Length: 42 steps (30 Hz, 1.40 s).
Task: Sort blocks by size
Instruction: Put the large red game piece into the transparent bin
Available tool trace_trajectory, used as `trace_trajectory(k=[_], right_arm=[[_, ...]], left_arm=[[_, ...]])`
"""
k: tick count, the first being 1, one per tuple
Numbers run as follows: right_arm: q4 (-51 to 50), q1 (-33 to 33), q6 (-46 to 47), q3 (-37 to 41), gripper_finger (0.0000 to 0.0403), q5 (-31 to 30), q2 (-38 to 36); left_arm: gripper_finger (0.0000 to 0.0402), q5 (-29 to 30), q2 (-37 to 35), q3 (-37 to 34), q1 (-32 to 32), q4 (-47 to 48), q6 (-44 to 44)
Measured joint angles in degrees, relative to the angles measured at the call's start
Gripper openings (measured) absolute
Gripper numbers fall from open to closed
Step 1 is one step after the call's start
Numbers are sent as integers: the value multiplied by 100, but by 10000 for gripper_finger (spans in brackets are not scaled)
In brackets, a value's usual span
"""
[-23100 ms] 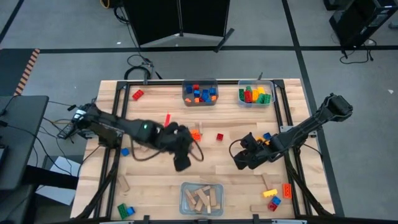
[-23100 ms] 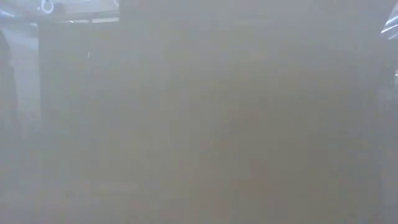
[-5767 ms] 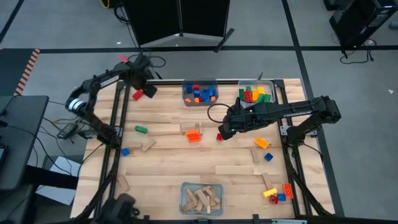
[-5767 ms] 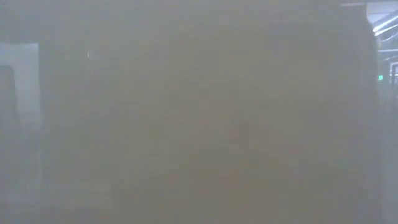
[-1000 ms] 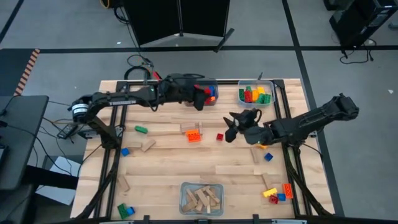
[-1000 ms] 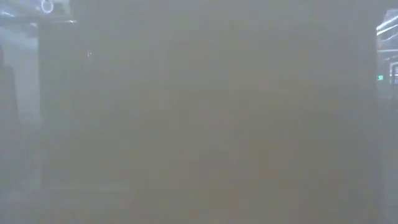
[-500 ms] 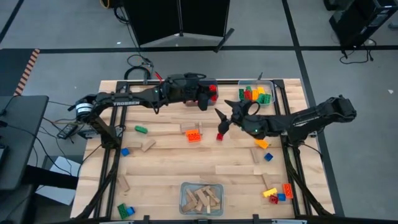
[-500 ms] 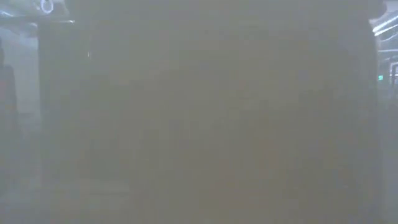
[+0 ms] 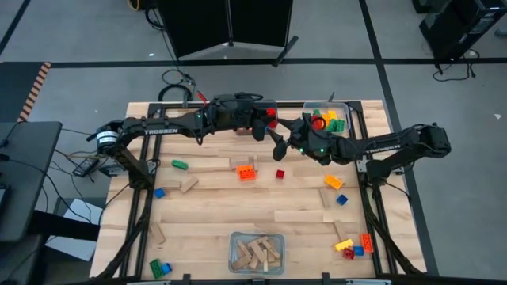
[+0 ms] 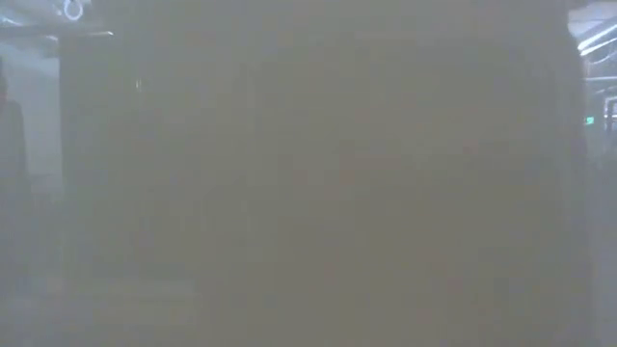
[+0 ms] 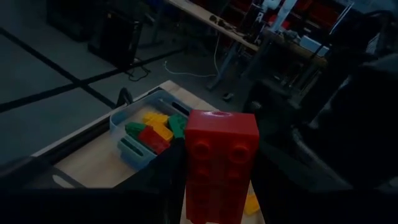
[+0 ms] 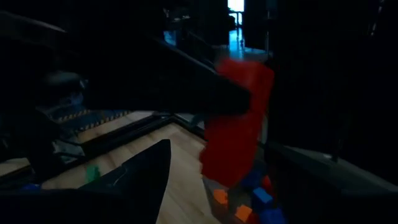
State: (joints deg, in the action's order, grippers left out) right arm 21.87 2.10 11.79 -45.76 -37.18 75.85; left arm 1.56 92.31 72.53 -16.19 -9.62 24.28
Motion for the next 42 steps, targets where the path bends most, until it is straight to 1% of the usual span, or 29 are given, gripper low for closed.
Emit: trace_trajectory(k=[6,17,20,23,27,28,36,38,42], right_arm=[[73,249,0,2,256,411,3],[63,406,-21,2,236,477,2],[75,440,-20,2,228,491,2],[23,442,-44,6,208,486,2],[-191,442,29,4,165,443,0],[-264,442,56,4,160,452,0],[-347,442,71,-2,160,507,-4],[-361,441,65,-2,160,516,-4],[-384,440,63,-2,160,537,0]], left_arm=[[163,-4,0,0,20,-116,-5],[163,-2,12,0,89,-274,-5],[163,-137,94,2,117,-327,-7],[163,-227,259,2,158,-434,41],[163,-240,400,2,156,-579,298],[163,-240,408,0,151,-560,311],[166,-146,409,-2,155,-543,289],[174,-140,409,-2,157,-518,181],[203,-142,409,-2,162,-514,11]])
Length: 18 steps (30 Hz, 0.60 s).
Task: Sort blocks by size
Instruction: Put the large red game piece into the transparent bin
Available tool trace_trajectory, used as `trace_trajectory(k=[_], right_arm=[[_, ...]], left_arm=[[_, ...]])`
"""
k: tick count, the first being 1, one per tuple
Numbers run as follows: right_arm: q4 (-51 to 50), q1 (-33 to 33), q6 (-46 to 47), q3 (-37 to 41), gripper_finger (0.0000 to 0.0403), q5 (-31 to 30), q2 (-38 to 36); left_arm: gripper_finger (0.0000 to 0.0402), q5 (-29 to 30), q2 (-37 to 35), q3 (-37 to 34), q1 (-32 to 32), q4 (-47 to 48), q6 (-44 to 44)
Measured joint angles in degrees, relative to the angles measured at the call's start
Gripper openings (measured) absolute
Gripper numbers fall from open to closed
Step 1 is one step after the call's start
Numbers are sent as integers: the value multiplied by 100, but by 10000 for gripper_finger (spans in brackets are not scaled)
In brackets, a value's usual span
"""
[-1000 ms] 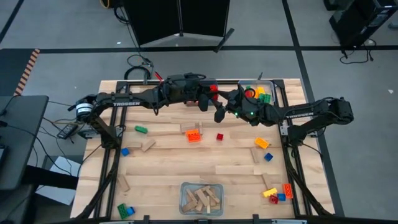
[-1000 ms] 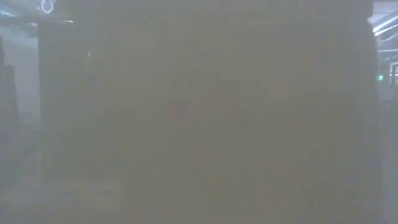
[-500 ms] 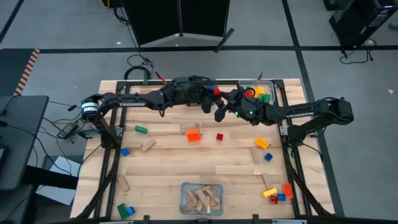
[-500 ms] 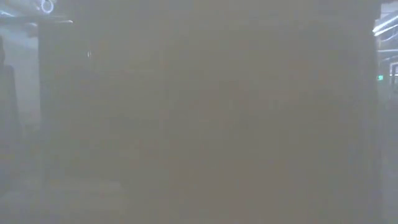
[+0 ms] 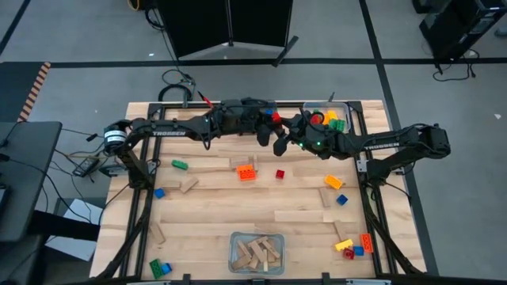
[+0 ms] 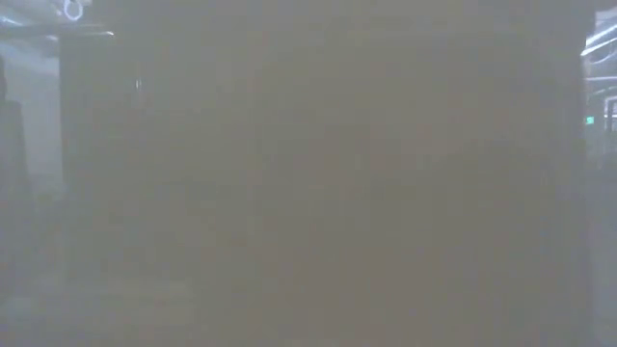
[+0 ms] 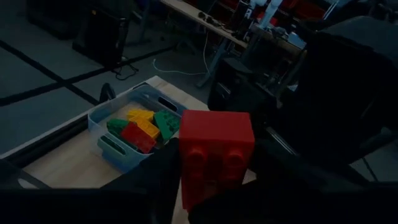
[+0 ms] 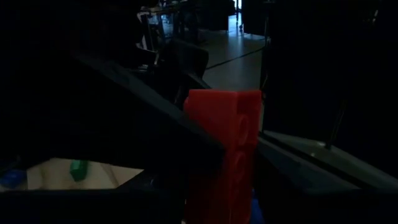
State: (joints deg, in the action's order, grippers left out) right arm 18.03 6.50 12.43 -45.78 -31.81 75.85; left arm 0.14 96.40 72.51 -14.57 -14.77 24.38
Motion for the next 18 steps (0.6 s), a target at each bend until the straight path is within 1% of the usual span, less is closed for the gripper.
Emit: trace_trajectory(k=[3,5,7,9,13,16,18], right_arm=[[-6,0,29,0,160,-90,0],[-25,-4,136,0,160,-224,-23],[-51,-4,235,0,160,-332,-104],[-136,-2,258,0,160,-479,-243],[-654,2,314,0,160,-876,-552],[-1118,84,756,0,160,-1238,-833],[-1502,251,1140,0,160,-1274,-1021]], left_arm=[[225,0,0,0,-8,-28,-53],[235,-19,-10,0,-52,-89,-300],[241,-98,-82,0,-141,-55,-568],[244,-94,-225,0,-263,-12,-621],[243,-138,-578,3,-549,38,-655],[243,-263,-885,4,-780,259,-825],[243,-289,-1102,7,-924,598,-906]])
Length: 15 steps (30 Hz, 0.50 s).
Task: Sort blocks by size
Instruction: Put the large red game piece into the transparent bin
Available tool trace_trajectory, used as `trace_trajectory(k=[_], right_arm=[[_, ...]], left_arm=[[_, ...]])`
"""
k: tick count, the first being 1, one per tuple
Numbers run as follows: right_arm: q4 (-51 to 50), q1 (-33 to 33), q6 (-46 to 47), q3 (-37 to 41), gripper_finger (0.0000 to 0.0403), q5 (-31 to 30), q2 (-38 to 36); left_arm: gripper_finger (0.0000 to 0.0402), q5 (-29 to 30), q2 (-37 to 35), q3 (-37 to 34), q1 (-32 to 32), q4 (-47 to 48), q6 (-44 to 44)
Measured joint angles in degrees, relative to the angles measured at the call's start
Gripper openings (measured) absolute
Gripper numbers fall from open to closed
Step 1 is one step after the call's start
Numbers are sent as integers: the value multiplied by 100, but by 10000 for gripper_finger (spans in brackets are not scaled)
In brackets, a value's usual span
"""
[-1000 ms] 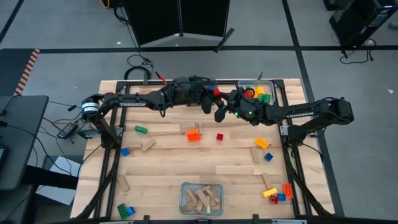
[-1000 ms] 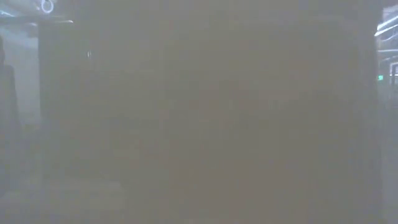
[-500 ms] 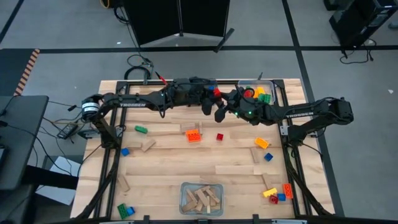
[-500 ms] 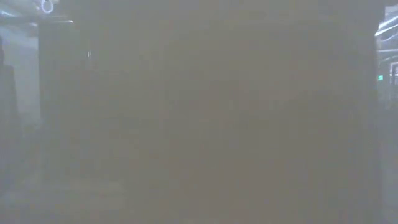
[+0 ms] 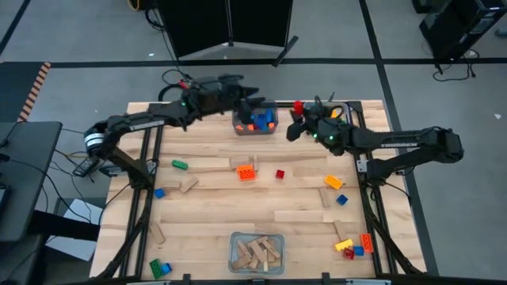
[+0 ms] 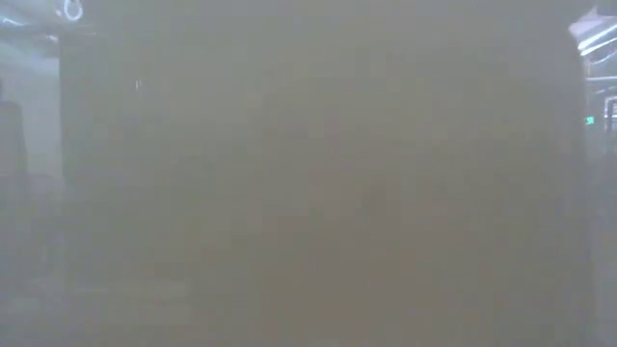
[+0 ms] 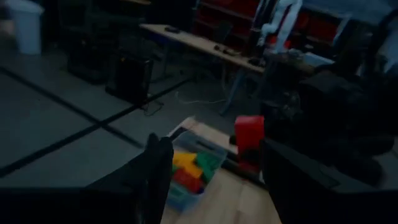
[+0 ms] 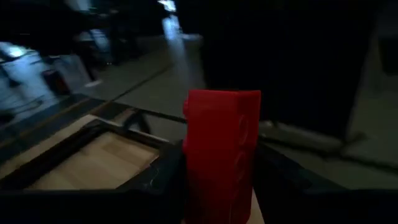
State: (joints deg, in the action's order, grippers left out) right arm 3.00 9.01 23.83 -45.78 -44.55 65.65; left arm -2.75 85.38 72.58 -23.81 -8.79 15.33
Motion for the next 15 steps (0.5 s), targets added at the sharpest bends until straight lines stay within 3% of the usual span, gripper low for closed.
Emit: trace_trajectory(k=[4,8,15], right_arm=[[-1246,593,1138,-16,160,291,-234],[-2933,1427,2226,-299,160,1005,-186],[-3778,2722,2571,-396,160,2429,208]], left_arm=[[243,-12,-391,0,-216,958,-136],[243,-18,-621,-86,-313,1327,-493],[243,-168,-1456,-1499,-485,819,-427]])
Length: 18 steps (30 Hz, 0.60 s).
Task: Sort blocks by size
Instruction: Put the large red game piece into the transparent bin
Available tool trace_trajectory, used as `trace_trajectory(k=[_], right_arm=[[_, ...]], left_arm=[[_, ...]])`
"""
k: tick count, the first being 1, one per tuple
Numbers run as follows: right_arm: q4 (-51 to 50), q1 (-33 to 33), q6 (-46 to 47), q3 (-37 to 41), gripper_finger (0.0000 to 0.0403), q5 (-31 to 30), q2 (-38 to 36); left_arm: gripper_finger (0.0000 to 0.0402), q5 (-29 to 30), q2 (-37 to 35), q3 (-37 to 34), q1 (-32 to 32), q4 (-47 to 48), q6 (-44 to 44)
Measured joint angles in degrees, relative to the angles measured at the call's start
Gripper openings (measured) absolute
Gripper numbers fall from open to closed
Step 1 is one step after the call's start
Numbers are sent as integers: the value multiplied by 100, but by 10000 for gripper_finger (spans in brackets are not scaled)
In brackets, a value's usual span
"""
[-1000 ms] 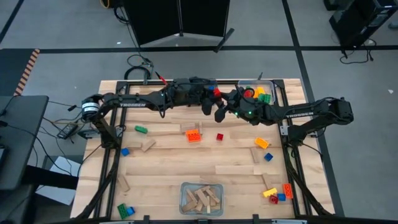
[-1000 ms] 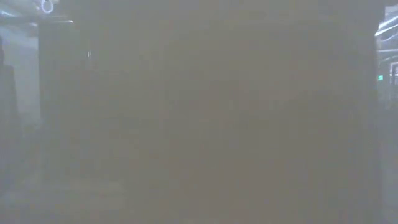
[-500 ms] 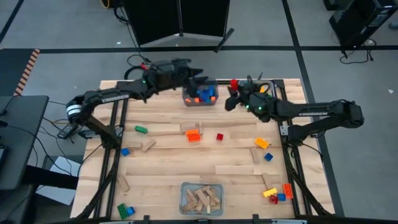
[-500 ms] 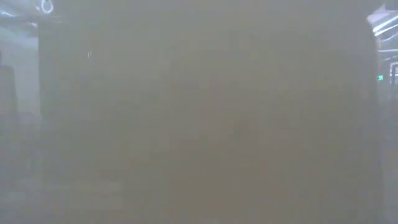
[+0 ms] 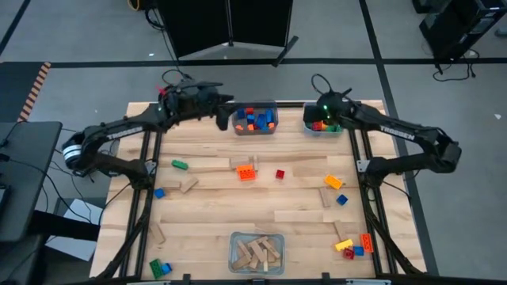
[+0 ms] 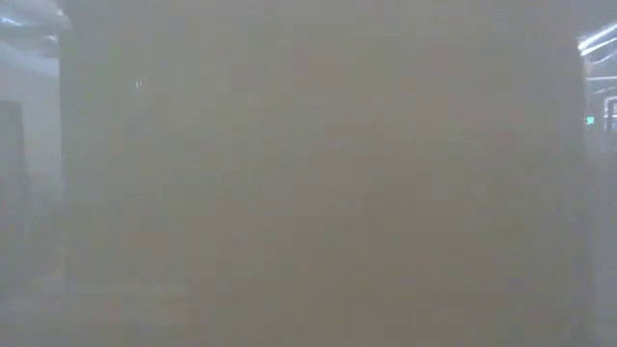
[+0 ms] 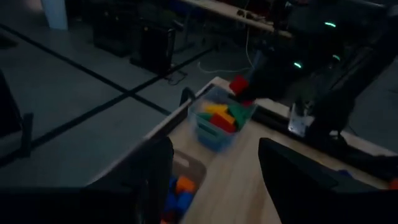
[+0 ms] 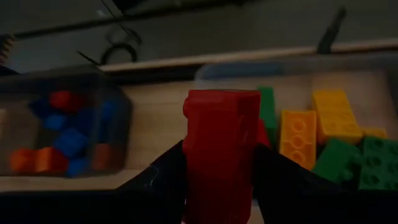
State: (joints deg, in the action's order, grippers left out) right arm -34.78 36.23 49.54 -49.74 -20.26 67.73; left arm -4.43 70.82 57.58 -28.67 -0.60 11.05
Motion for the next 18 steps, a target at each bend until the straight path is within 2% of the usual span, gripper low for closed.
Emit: trace_trajectory(k=[7,12,18], right_arm=[[-167,707,-16,-2,161,622,602],[-241,913,-311,-2,171,800,1019],[-181,1016,-424,-2,204,798,1193]], left_arm=[[243,-34,-1013,-1203,4,-353,442],[243,-39,-1412,-1370,4,28,457],[243,-39,-1754,-1370,4,615,420]])
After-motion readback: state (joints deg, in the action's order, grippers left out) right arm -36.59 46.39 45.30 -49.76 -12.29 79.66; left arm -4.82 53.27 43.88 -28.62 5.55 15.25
